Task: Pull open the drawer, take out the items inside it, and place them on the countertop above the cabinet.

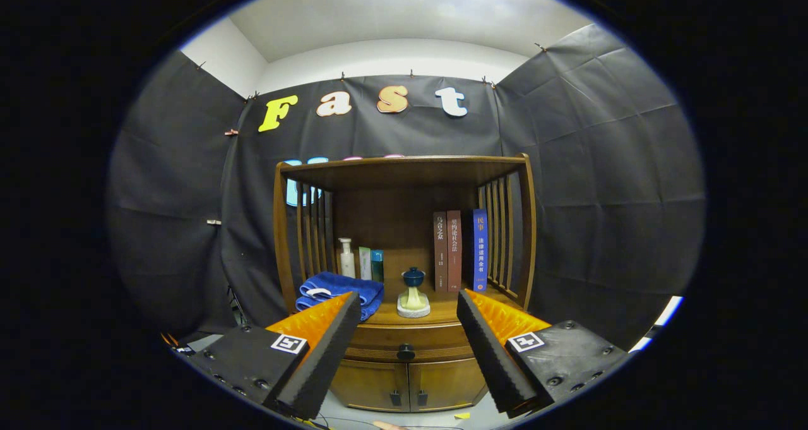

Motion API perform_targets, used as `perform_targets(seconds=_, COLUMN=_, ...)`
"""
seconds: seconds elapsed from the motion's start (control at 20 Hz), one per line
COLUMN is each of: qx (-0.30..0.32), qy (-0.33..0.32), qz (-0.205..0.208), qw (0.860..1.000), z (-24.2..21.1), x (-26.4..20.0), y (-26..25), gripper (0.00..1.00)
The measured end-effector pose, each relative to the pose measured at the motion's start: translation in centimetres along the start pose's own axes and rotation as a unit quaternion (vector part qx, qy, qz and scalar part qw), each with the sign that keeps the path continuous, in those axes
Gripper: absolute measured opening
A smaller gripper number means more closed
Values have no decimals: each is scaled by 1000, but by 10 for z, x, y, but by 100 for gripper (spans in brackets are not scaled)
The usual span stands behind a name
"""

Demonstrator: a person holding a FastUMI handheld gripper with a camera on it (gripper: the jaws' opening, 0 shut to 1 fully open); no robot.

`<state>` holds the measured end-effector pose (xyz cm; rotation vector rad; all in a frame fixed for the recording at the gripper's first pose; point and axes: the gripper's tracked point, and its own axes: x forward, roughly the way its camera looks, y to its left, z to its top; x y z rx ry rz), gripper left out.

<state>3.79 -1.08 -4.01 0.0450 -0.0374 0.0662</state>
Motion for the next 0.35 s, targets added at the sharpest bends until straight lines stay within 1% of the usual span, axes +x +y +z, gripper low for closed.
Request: perform_targets(seconds=0.35, qx=5, qy=7, qz=-1, qw=1000, z=-7, x=10, y=-1, gripper=100)
